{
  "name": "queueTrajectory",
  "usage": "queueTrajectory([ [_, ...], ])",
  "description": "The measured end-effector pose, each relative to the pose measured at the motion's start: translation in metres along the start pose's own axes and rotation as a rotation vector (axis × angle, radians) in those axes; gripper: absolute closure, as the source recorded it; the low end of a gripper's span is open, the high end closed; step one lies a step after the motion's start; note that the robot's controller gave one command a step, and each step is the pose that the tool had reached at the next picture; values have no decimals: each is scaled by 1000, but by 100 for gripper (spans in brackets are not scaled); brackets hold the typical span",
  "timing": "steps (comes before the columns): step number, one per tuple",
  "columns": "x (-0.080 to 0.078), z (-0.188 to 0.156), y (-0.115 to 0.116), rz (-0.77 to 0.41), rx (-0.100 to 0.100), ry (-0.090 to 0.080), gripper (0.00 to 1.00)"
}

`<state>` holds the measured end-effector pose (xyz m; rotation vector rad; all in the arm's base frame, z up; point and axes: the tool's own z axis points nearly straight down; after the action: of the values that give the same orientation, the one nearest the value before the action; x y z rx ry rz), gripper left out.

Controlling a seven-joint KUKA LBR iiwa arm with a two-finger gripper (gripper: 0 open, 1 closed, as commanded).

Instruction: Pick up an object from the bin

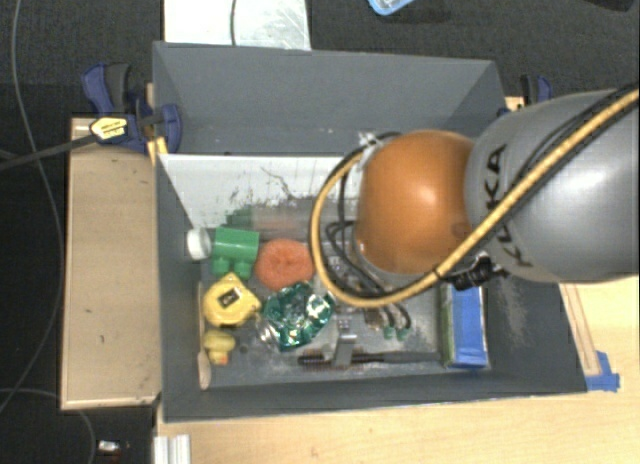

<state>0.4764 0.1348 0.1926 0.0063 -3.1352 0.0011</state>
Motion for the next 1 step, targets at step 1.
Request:
queueTrajectory([
  [1, -2, -4, -1, 6, -2, -8, 0],
])
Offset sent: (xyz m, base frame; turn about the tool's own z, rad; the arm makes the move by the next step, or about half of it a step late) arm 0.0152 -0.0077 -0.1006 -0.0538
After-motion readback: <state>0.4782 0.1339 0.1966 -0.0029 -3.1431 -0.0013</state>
